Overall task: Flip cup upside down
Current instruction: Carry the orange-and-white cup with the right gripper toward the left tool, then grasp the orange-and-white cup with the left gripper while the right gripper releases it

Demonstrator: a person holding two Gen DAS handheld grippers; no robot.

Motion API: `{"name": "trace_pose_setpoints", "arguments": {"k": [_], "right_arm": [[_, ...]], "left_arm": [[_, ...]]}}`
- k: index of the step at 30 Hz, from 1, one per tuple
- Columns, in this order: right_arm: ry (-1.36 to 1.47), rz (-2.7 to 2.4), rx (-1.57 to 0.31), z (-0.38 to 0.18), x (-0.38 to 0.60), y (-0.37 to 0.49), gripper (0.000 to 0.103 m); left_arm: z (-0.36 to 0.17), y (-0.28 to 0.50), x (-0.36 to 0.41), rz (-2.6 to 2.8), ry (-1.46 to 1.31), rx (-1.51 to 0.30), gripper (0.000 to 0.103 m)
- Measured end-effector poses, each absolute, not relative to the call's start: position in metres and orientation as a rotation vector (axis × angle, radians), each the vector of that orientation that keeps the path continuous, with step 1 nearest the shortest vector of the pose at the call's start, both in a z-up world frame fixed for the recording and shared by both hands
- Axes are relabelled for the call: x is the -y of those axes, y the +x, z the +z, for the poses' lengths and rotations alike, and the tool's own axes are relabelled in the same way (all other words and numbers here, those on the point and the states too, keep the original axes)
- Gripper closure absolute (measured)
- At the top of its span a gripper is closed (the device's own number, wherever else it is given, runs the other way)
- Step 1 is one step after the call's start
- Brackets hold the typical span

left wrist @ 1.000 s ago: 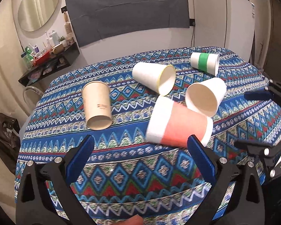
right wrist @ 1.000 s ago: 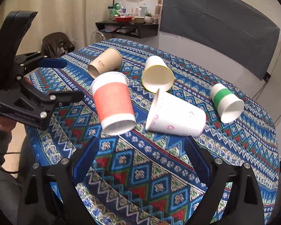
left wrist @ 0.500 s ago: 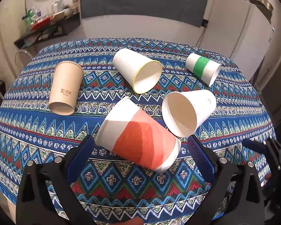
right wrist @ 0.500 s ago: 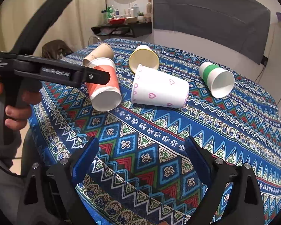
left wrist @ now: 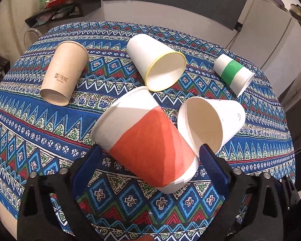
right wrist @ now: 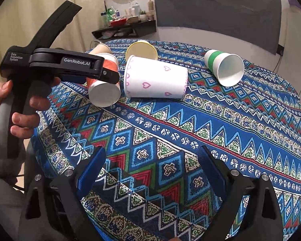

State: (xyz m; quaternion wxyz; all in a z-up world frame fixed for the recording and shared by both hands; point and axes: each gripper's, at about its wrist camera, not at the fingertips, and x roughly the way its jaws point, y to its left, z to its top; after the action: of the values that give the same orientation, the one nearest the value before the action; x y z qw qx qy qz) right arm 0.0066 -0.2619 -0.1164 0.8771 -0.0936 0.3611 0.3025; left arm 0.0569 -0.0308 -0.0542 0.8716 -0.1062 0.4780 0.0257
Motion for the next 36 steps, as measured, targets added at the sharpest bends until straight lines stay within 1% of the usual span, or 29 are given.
{"name": "trace_pose_setpoints", "arguments": {"k": [1,3,5,6,11,18,30,36], "right_arm": [[-0.194,0.63,-0.754,-0.117,0.262,0.007,0.015],[-0.192,0.626,-0.754,-0.117,0.262,0.007,0.015],[-0.188,0.617,-0.752,-0.117,0.261,0.009,0.015],[-0.184,0.61,-0.749,-0.116,0.261,0.01,0.015],[-0.166,0.591,-0.741,-0.113,0.26,0.013,0.015],[-0.187,0.572,-0.739,-0.112,0.25,0.016,0.015],[-0.24,0.571,-0.765,-0.113,0.221,0.021,0.015],[-0.261,0.568,-0.78,-0.113,0.208,0.025,0.015]], "left_arm": [[-0.055,0.056,0.032,0.045,-0.222,-1.002,0.015],[-0.055,0.055,0.034,0.022,-0.213,-1.016,0.028],[-0.056,0.054,0.036,0.003,-0.203,-1.026,0.034],[-0.055,0.052,0.036,-0.007,-0.197,-1.031,0.035],[-0.052,0.044,0.032,-0.038,-0.181,-1.035,0.035],[-0.048,0.033,0.023,-0.066,-0.138,-1.045,0.039],[-0.035,0.01,-0.008,-0.109,-0.086,-1.079,0.04],[-0.025,0.009,-0.025,-0.152,-0.094,-1.135,0.04]]}}
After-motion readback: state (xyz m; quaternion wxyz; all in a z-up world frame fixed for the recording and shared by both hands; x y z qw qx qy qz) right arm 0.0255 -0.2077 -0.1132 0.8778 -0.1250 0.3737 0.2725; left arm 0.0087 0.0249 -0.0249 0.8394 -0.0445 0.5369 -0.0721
